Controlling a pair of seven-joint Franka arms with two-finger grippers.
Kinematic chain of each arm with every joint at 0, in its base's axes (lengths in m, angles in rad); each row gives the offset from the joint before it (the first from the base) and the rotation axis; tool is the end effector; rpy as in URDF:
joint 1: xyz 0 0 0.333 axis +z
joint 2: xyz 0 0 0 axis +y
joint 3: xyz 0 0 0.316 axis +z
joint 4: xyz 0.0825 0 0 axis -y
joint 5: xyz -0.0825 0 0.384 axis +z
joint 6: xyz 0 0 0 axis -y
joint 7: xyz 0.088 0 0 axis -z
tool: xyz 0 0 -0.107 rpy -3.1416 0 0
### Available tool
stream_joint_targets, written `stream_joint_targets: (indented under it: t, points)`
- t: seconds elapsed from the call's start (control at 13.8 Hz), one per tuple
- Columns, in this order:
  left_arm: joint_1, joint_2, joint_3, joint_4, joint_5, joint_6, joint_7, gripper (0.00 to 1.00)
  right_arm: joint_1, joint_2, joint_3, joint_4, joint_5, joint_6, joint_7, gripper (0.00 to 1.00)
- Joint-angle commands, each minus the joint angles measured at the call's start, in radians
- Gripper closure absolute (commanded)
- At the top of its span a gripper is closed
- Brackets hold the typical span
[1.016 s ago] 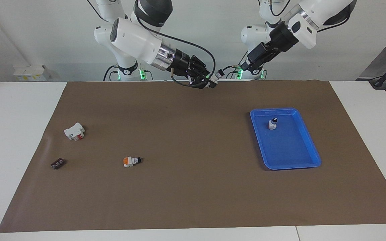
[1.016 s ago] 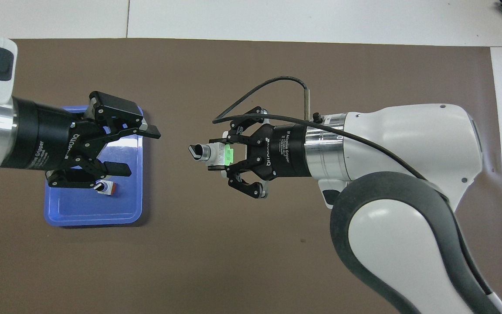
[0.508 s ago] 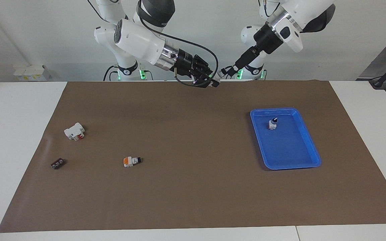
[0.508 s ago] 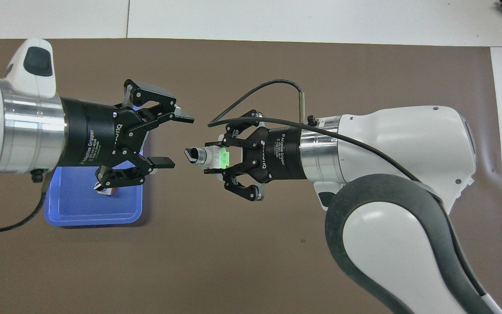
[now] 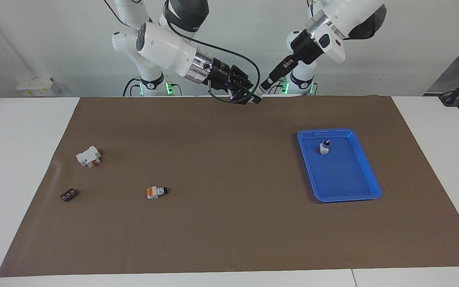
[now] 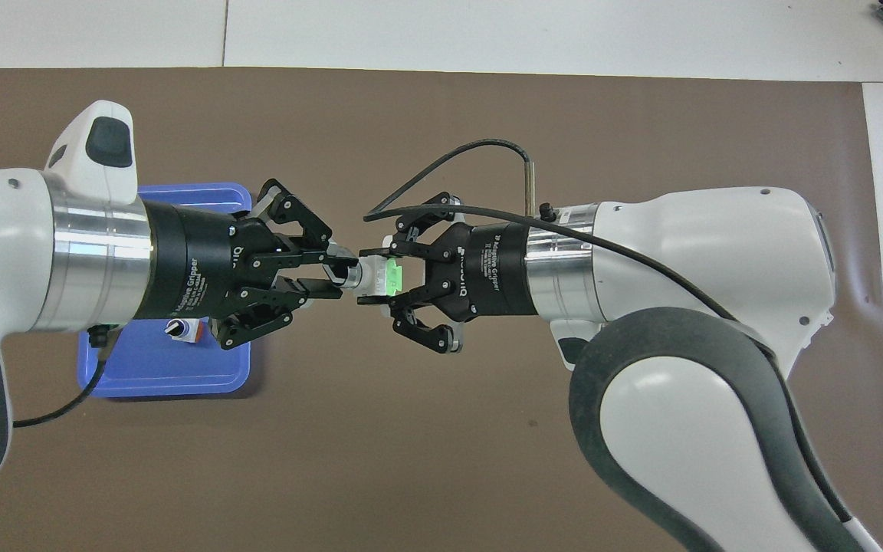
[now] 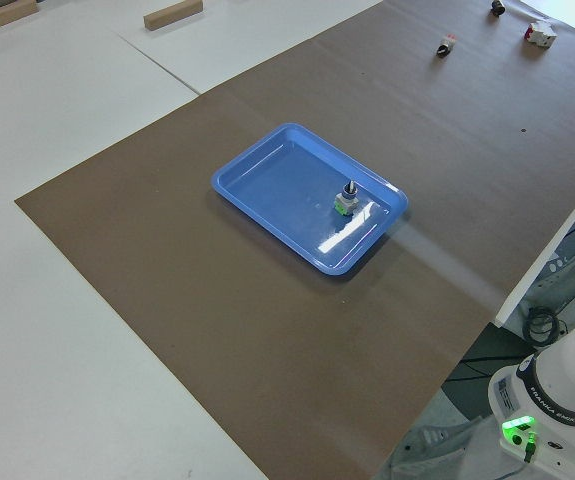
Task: Turn and place switch with both arms
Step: 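Grasp the switch end with the left gripper beside the right gripper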
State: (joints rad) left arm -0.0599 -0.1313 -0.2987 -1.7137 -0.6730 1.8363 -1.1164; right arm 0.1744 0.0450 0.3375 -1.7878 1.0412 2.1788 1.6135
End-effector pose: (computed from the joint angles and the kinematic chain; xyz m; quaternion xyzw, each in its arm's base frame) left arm 0.4838 -0.2470 0.6659 0.8591 0.3909 -0.1202 0.3078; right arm 0.5197 0.3248 0.5743 -0.6151 0.6246 0.3274 0.3528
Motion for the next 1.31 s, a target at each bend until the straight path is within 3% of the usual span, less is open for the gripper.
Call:
stream_joint_targets:
  t: [0.0, 1.23]
  points:
    - [0.008, -0.037, 0.018, -0.020, -0.020, -0.048, 0.001, 0.67, -0.001, -0.010, 0.006, -0.012, 0.023, 0.004, 0.006, 1.00]
    - [0.008, -0.060, 0.021, -0.056, -0.022, -0.005, 0.010, 0.68, -0.001, -0.010, 0.006, -0.012, 0.023, 0.004, 0.008, 1.00]
